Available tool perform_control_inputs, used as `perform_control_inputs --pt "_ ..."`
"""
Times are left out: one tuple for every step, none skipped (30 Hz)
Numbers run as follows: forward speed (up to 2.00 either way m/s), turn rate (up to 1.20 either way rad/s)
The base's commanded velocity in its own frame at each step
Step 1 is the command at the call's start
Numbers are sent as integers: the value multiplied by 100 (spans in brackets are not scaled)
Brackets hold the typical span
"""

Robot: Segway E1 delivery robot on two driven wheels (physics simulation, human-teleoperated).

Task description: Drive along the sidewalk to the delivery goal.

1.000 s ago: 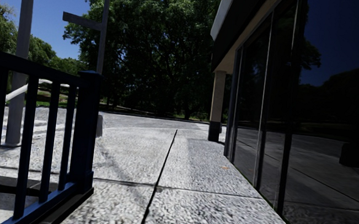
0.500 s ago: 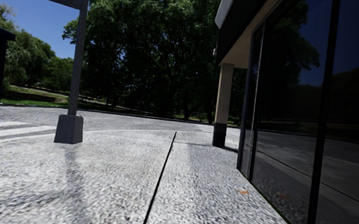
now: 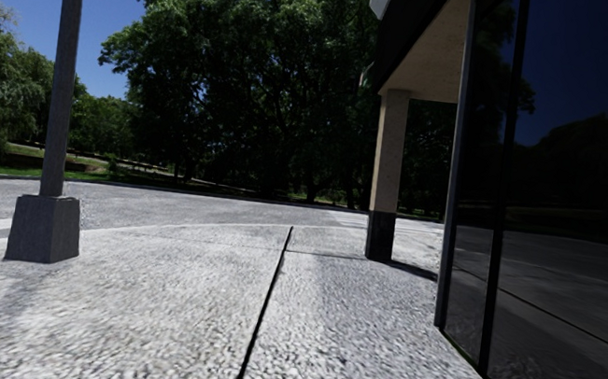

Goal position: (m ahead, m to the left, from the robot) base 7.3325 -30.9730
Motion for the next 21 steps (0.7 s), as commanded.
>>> perform_control_inputs --pt "200 0" --pt "200 0" --pt "200 0" --pt "200 0" --pt "200 0" --pt "200 0" --pt "200 0" --pt "200 0" --pt "200 0" --pt "200 0" --pt "200 0" --pt "200 0" --pt "200 0" --pt "200 0" --pt "200 0" --pt "200 0" --pt "200 0" --pt "200 0" --pt "200 0" --pt "200 0" --pt "200 0"
